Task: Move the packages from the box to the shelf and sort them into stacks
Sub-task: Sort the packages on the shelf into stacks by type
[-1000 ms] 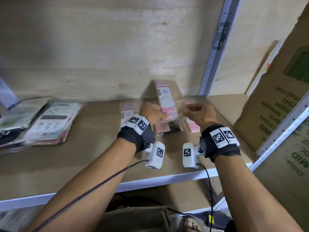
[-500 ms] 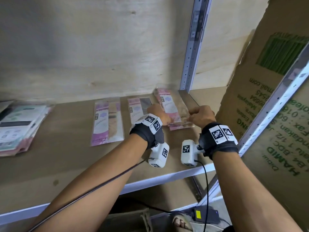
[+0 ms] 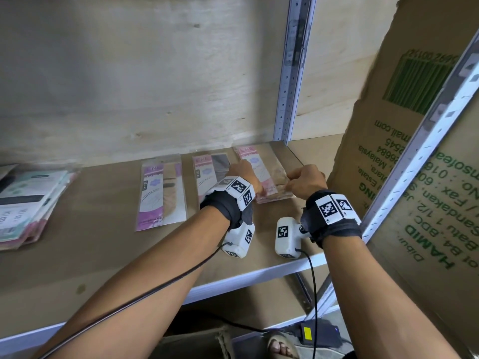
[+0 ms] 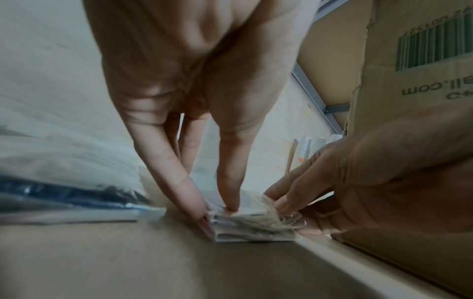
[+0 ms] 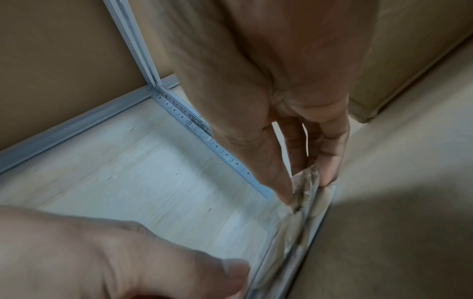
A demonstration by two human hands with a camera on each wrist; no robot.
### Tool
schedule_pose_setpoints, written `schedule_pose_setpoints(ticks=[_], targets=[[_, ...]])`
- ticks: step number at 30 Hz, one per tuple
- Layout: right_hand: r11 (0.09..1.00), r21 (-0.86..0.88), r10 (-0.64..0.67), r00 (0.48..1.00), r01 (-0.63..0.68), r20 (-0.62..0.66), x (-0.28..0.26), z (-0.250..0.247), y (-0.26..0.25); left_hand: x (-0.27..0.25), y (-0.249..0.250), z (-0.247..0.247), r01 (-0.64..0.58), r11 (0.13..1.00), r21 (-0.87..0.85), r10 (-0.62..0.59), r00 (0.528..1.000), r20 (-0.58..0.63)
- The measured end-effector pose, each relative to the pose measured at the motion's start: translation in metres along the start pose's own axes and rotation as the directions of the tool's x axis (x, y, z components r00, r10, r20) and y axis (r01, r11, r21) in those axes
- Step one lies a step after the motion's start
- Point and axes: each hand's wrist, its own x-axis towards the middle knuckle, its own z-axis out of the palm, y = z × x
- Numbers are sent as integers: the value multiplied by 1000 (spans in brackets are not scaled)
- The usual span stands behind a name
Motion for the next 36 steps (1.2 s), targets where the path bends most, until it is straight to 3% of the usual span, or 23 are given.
schedule_pose_setpoints(ticks=[8,12,15,19,24,27,33,36], targets=[[1000,5,-24,1000,24,-18,-7,-3,-9,-7,-5,-15,-19,999,-47,18,1000,-16],[987,61,-140,982,148,-126,-18,-3,-29,-24,-36,-53,-117,972,-205,88,985,-146],[948,158,-261,959,276,-106,-38,10,-52,-43,-89,-84,-133,929,-345,37,962,-271],[891,311,-367,928,332,61,-79,40,-88,-69,-181,-118,-93,852,-515,-124,920,-372],[851,409,-467,832,330,299,-130,95,-145,-117,-280,-162,-87,783,-616,-309,805,-506],[860,437,-453,788,263,417,-151,137,-189,-136,-322,-181,-63,771,-634,-377,757,-534],[917,370,-362,696,147,620,-182,237,-273,-152,-377,-224,-56,732,-679,-440,722,-534],[946,282,-311,698,160,645,-189,278,-303,-157,-392,-233,-56,725,-686,-451,714,-535]])
